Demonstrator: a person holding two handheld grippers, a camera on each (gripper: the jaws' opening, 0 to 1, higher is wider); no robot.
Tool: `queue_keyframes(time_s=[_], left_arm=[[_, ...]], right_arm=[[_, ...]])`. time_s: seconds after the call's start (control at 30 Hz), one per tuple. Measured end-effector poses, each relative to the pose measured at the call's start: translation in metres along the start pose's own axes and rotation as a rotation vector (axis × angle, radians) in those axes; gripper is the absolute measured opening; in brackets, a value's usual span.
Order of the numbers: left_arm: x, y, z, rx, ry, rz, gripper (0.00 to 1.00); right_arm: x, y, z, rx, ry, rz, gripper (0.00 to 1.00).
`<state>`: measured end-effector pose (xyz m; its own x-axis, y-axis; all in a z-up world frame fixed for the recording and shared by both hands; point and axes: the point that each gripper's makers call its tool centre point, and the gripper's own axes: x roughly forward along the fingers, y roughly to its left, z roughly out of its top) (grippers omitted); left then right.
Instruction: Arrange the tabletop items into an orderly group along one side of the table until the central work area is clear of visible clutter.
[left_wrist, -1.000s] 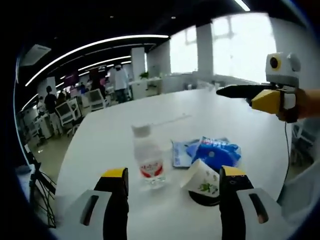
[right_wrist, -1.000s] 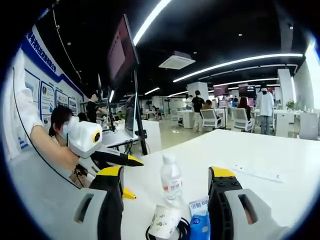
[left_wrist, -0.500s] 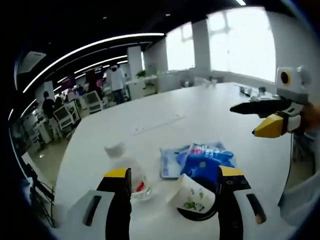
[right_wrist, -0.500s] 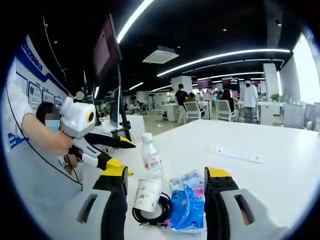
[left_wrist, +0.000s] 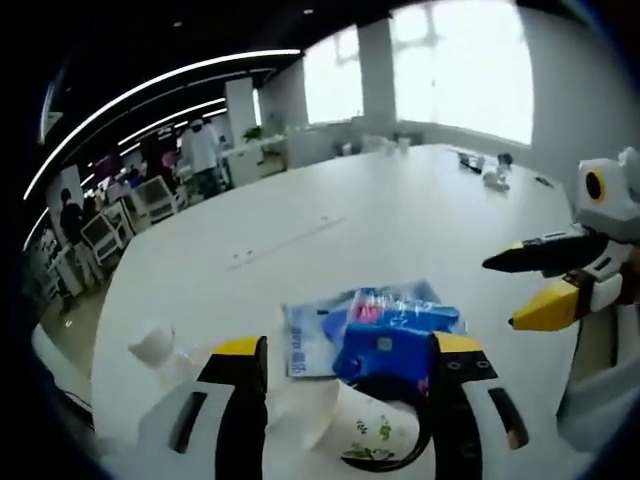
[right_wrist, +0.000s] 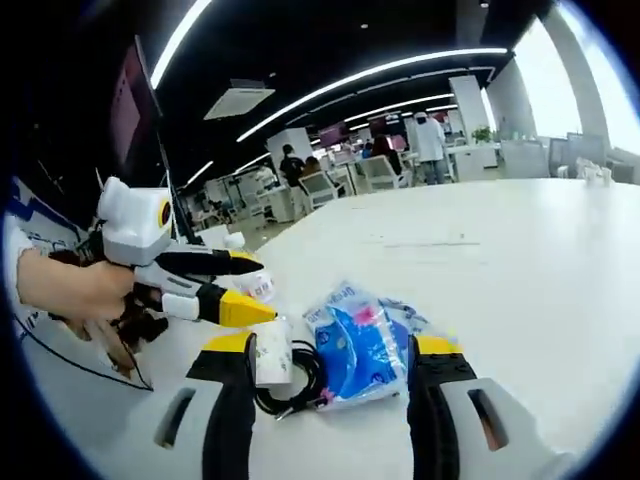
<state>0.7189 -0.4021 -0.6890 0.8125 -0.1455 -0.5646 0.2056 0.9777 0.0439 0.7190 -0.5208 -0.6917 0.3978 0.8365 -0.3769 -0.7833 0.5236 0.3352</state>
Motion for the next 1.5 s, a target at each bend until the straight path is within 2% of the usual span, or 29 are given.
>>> queue_keyframes(time_s=[0.17,0.23,0.37,0.5,0.53,0.6,0.63,0.77,0.97,1.07,1.23,1.33,1.4,1.5], left_arm=[[0.014,-0.006,-0.003,0.041,0.034,-0.024,0.6],[0.018,-0.009,-0.009,0.041,0.077,-0.035,0.6],[0.024,-0.013,-0.011,0.075,0.094,-0.062,0.6],[0.032,-0.009,-0.01,0.071,0.104,-0.067,0.59],[0.034,-0.008,-0.011,0.067,0.114,-0.067,0.59],[0.035,-0.007,-0.015,0.074,0.139,-0.063,0.58],[0.036,-0.007,-0.014,0.081,0.134,-0.064,0.58],[0.043,-0.006,-0.018,0.085,0.16,-0.071,0.58],[0.045,-0.007,-0.02,0.052,0.169,-0.085,0.59],[0.048,-0.005,-0.025,0.074,0.191,-0.092,0.58],[0.057,-0.003,-0.027,0.05,0.201,-0.101,0.55],[0.063,-0.003,-0.029,0.049,0.21,-0.111,0.51],[0.064,-0.005,-0.029,0.045,0.215,-0.114,0.48],[0.069,-0.008,-0.032,0.047,0.227,-0.134,0.4]], right_arm=[[-0.001,-0.009,-0.018,0.103,0.024,-0.044,0.56],[-0.001,-0.01,-0.025,0.118,0.033,-0.056,0.56],[-0.001,-0.014,-0.035,0.145,0.06,-0.065,0.55],[-0.001,-0.015,-0.038,0.174,0.083,-0.081,0.55],[0.002,-0.015,-0.042,0.179,0.098,-0.081,0.54],[0.004,-0.014,-0.057,0.135,0.19,-0.069,0.49],[0.006,-0.014,-0.058,0.123,0.193,-0.073,0.47],[0.015,-0.006,-0.059,0.173,0.202,-0.054,0.47],[0.025,-0.005,-0.073,0.2,0.237,-0.065,0.47],[0.029,-0.002,-0.078,0.216,0.254,-0.067,0.46],[0.035,-0.005,-0.076,0.255,0.24,-0.078,0.43],[0.038,-0.009,-0.078,0.266,0.252,-0.088,0.42],[0.039,-0.011,-0.076,0.269,0.253,-0.091,0.38],[0.039,-0.015,-0.075,0.283,0.251,-0.104,0.27]])
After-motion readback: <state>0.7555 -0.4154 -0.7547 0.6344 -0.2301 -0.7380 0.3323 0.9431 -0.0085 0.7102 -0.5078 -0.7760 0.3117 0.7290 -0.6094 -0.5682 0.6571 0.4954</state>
